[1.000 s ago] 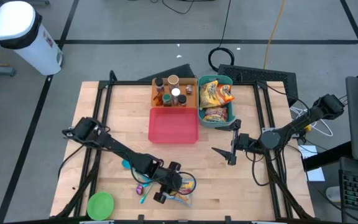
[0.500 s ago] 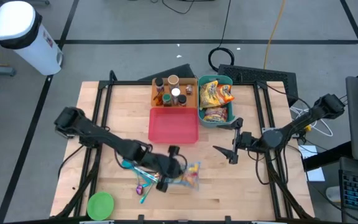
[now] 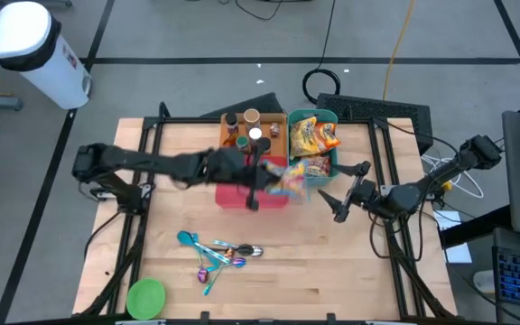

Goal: Pick & Place Food Item
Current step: Put the blue noodle pack into the blue bin

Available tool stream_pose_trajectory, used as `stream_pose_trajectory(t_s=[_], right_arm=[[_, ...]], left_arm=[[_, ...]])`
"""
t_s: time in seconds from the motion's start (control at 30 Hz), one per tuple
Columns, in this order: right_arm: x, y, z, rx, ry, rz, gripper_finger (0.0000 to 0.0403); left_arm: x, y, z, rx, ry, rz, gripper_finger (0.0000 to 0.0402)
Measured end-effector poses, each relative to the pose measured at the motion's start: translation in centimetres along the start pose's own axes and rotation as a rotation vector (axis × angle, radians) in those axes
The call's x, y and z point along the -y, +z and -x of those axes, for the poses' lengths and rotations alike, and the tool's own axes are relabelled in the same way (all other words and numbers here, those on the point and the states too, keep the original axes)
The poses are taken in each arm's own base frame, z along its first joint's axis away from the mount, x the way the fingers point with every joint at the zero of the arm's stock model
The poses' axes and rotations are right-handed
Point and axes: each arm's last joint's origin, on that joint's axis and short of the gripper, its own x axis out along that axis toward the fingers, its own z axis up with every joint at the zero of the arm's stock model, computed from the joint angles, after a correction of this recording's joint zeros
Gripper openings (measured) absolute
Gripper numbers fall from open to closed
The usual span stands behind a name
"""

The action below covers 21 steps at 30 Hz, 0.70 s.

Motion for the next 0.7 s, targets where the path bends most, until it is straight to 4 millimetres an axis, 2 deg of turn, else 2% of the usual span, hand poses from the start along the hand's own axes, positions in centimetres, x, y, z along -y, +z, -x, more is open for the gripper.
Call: stream_pose_trajectory(t_s=[0.17,0.3,0.47,0.7], right_arm=[[0.2,0.0,0.0,-0.005,-0.025,0.039,0.0391],[0.2,0.1,0.0,-0.004,-0.025,0.039,0.0391],[0.2,0.1,0.0,-0.004,-0.025,0.039,0.0391],[0.3,0.0,-0.1,-0.004,-0.032,0.041,0.0391]], left_arm=[[-5.2,-3.5,-1.8,0.097,0.008,0.042,0.0008],[-7.2,-6.0,-3.6,0.168,0.01,0.045,0.0004],[-7.9,-8.5,-5.9,0.222,0.023,0.033,0.0009],[-7.2,-10.8,-10.2,0.183,-0.01,0.044,0.0011]])
